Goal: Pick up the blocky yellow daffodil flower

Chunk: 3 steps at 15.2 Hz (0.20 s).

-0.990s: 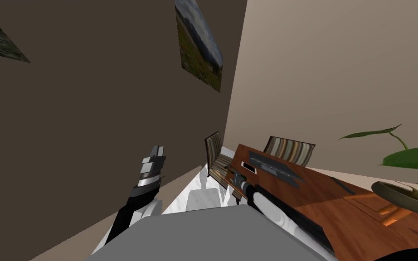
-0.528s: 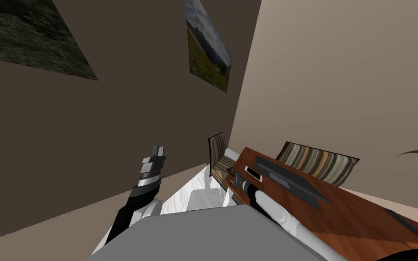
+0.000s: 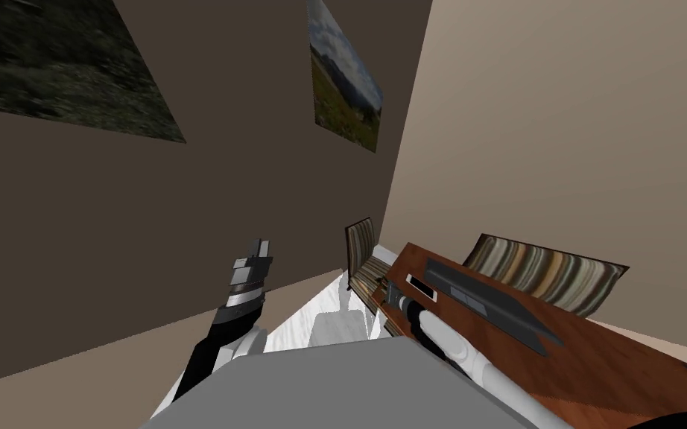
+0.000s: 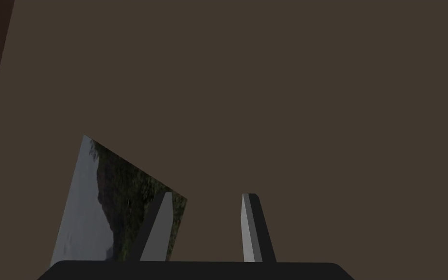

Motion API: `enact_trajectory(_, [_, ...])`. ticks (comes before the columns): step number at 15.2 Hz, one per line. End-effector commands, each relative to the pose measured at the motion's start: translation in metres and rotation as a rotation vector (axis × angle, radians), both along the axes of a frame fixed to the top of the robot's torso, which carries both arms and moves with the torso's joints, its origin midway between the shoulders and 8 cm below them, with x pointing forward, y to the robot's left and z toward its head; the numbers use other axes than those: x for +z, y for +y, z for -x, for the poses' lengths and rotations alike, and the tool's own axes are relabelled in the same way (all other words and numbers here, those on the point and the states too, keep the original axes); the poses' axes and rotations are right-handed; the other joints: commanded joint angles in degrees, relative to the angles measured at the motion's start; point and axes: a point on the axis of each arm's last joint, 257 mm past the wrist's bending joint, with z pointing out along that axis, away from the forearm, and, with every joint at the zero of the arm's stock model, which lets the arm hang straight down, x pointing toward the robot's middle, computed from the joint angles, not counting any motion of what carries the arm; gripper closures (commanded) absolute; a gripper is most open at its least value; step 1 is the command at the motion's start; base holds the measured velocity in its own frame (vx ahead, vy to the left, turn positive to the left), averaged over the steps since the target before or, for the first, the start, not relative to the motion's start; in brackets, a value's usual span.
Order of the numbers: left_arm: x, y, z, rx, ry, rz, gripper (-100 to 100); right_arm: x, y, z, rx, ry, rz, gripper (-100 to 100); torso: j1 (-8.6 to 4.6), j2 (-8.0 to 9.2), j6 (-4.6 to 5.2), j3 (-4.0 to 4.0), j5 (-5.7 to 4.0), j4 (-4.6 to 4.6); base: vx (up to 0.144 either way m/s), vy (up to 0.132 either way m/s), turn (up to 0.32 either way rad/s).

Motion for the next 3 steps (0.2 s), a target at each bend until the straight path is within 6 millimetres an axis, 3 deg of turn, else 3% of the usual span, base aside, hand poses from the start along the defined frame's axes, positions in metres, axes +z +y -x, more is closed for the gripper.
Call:
enact_trajectory(1, [0.0000,0.0000,0.0000,0.000,0.000,0.000,0,0.0022,0.0107,0.0050,0.027,0.000,-0.002,100,0.00,0.00,0.00,0.00,0.00,0.00,0.019,-0.037,-0.255])
enact_trajectory(3, [0.0000,0.0000,0.0000,0.000,0.000,0.000,0,0.0025,0.0099,0.0039,0.029,-0.002,0.002,100,-0.22,0.01,-0.04,-0.02,-0.09,-0.05,0.016,-0.052,-0.090])
